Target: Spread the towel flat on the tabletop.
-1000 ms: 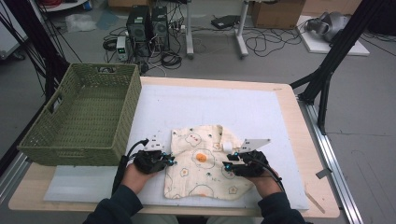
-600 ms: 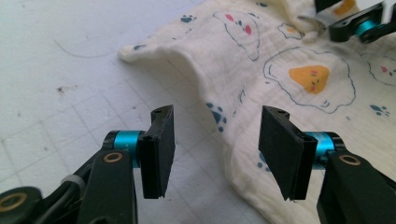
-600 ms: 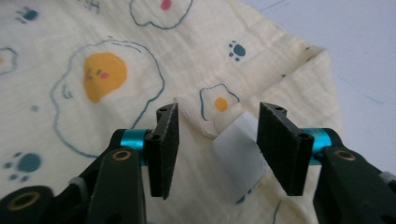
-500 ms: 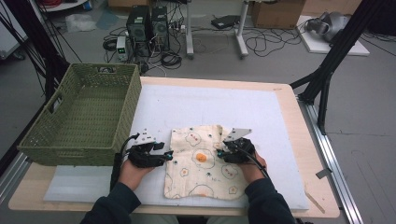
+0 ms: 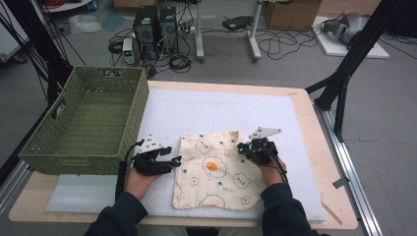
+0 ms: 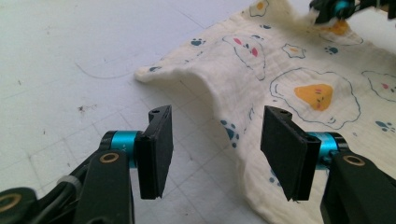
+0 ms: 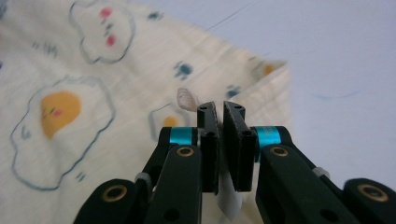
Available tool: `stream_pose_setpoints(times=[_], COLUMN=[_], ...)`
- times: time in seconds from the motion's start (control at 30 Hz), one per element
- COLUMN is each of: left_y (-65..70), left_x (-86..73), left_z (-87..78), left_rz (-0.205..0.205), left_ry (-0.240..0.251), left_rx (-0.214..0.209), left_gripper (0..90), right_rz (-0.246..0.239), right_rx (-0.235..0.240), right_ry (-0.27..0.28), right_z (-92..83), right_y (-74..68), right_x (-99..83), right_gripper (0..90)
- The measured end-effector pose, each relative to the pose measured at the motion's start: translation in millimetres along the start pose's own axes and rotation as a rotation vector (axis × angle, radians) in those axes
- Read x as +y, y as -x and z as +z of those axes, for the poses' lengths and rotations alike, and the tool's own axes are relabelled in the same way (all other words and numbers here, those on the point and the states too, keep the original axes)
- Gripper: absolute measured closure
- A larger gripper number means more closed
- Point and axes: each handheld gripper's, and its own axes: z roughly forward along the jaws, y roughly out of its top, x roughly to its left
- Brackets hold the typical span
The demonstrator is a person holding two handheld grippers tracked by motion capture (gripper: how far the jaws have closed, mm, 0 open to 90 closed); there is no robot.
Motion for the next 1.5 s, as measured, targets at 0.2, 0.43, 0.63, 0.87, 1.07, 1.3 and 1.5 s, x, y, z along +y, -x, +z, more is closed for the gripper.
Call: stream_pose_setpoints(times=[0.2,0.43,0.63,0.87,1.07,1.3,1.5], left_y=[-1.5,-2.7,-10.3,-19.1,-33.5,-42.5,-30.3], left_x=[0.5,-0.5,10.0,36.8,40.2,35.6,36.3], left_z=[-0.4,0.9,4.4,20.9,48.6,80.1,83.3], left_rz=[-0.010,-0.023,-0.057,-0.073,-0.108,-0.129,0.019], left_ry=[0.007,-0.002,0.035,0.048,-0.015,-0.094,-0.124], left_rx=[0.005,0.028,0.056,0.081,0.128,0.157,0.159], left_gripper=[42.5,40.7,40.6,41.2,41.4,43.8,65.7], right_rz=[0.106,0.255,0.225,0.186,0.149,0.104,0.114], right_rx=[-0.170,-0.296,-0.278,-0.258,-0.185,-0.154,-0.144], right_ry=[0.031,0.012,0.062,0.124,0.136,0.121,0.124], right_z=[-17.8,-21.2,-34.7,-62.1,-69.4,-63.5,-61.8], right_y=[37.8,68.3,64.0,52.7,41.9,38.3,40.0], right_x=[0.0,-16.9,-17.5,-24.3,-33.9,-32.1,-32.7], right_gripper=[85.0,84.4,68.8,60.2,54.7,53.1,52.3])
